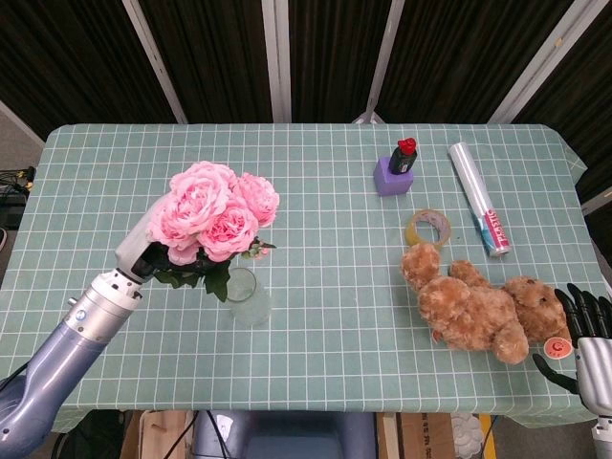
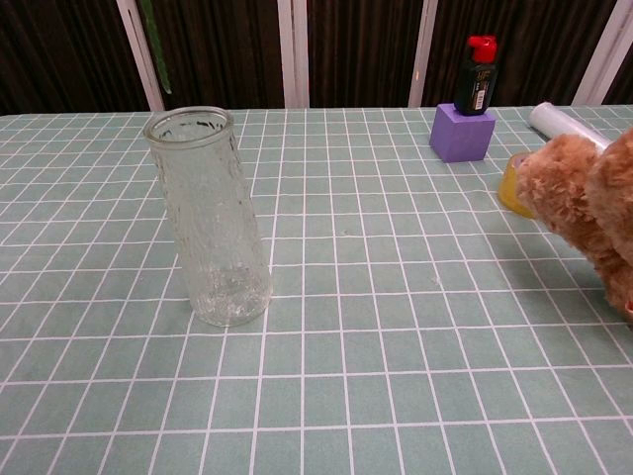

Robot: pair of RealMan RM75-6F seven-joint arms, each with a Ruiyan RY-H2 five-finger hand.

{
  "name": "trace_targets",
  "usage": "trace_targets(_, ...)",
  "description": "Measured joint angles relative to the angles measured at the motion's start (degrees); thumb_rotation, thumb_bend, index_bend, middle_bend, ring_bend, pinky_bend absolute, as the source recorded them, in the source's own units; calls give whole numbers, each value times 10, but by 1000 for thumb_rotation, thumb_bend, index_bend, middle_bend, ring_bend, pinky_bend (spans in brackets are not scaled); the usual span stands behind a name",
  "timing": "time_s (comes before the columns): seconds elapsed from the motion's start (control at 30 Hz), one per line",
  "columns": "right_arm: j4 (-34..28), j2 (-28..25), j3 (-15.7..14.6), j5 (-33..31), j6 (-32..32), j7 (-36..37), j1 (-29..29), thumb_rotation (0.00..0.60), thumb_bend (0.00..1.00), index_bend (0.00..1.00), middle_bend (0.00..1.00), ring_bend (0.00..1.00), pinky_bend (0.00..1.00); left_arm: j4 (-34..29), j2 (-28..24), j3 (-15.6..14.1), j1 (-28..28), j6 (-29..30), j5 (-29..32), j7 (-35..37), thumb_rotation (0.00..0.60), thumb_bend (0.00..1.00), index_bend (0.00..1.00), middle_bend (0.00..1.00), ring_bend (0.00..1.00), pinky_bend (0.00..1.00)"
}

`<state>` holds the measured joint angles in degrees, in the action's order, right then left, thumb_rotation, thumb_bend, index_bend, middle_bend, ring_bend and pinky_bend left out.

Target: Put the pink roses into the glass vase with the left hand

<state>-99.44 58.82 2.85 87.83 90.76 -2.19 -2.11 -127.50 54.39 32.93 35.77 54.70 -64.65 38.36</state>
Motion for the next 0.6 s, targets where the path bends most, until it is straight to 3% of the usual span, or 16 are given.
trace_targets(0.6,1,-5,1,-1,5,12,-3,600,221,97,53,0,0,65,92,-82,31,-6,-14,-37,600,486,371,363,277,431)
